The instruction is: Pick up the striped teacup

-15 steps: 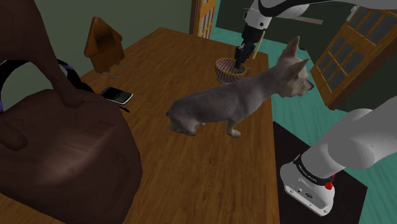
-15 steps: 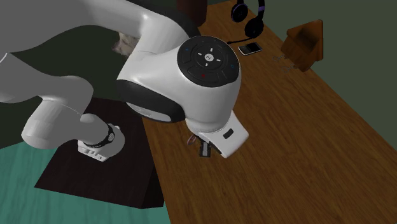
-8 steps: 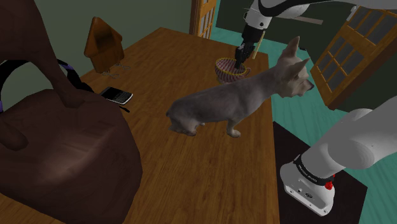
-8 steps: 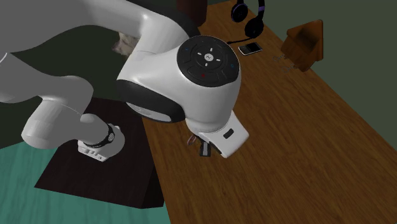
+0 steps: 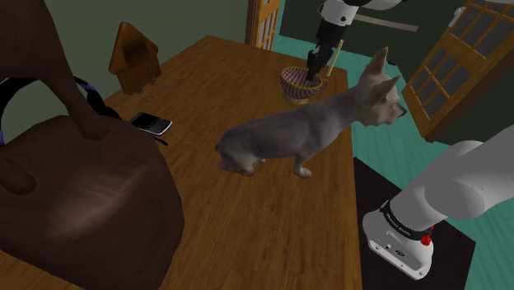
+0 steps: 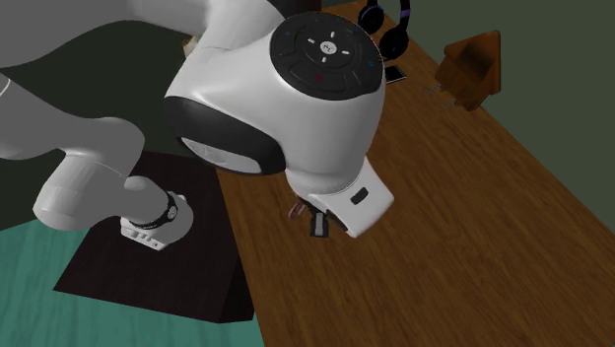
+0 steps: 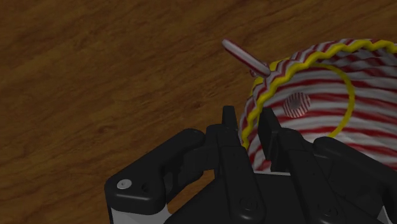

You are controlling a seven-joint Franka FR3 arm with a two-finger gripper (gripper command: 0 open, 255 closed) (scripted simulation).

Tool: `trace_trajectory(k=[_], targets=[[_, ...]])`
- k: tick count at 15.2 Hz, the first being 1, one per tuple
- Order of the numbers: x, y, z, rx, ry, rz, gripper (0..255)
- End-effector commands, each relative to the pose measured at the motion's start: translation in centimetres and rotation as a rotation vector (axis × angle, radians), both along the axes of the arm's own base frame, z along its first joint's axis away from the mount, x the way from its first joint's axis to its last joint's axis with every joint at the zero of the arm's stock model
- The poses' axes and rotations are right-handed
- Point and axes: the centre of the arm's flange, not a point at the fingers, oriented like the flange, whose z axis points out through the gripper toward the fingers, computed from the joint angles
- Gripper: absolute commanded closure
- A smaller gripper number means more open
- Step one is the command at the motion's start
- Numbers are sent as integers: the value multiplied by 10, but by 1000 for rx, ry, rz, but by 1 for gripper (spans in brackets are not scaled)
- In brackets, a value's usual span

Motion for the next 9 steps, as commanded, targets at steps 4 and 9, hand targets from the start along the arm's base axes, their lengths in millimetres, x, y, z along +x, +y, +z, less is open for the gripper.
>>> trace_trajectory(k=[4, 9], targets=[[-1, 0, 26, 0, 0, 0, 255], [-1, 0, 48, 0, 0, 0, 255]])
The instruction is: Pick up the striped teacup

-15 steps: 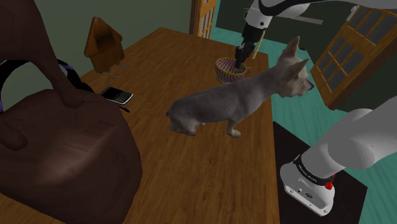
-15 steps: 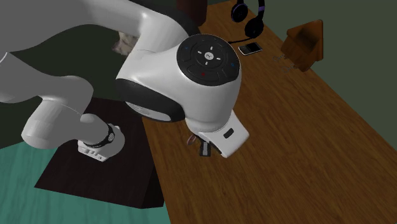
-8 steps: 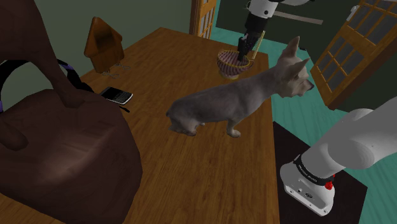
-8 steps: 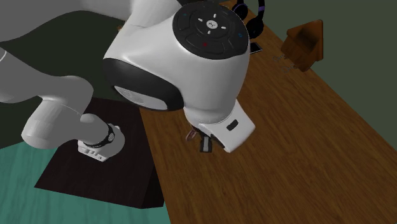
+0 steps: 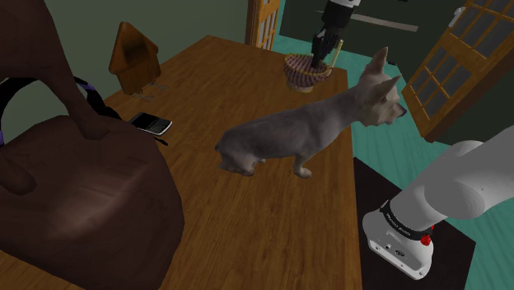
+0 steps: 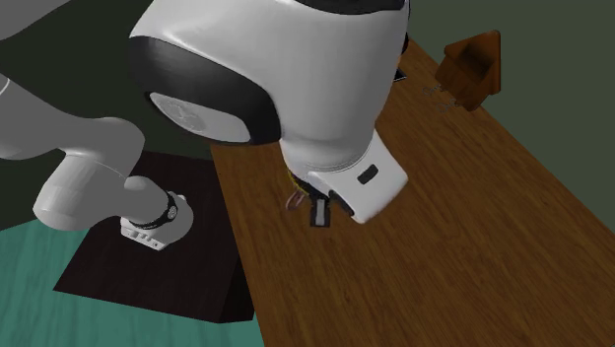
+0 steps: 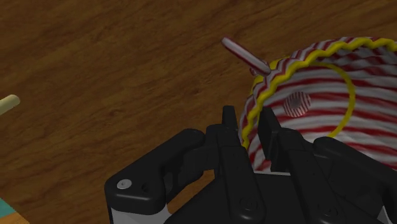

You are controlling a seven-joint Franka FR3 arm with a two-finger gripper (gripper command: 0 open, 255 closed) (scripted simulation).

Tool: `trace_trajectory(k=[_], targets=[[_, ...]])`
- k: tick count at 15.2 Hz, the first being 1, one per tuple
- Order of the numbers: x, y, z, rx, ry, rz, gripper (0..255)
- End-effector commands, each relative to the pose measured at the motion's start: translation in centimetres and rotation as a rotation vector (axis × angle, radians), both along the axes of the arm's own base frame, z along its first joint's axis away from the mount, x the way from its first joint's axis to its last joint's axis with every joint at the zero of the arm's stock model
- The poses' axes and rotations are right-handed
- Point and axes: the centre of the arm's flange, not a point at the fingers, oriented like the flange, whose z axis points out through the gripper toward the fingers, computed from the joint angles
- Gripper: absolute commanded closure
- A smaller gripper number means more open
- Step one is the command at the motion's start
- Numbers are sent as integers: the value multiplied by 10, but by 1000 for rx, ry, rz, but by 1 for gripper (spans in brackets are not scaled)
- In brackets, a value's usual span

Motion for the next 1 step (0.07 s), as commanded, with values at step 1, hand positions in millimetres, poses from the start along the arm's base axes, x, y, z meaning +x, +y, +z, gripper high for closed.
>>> trace_trajectory(k=[1], targets=[[0, -1, 3, 0, 0, 0, 255]])
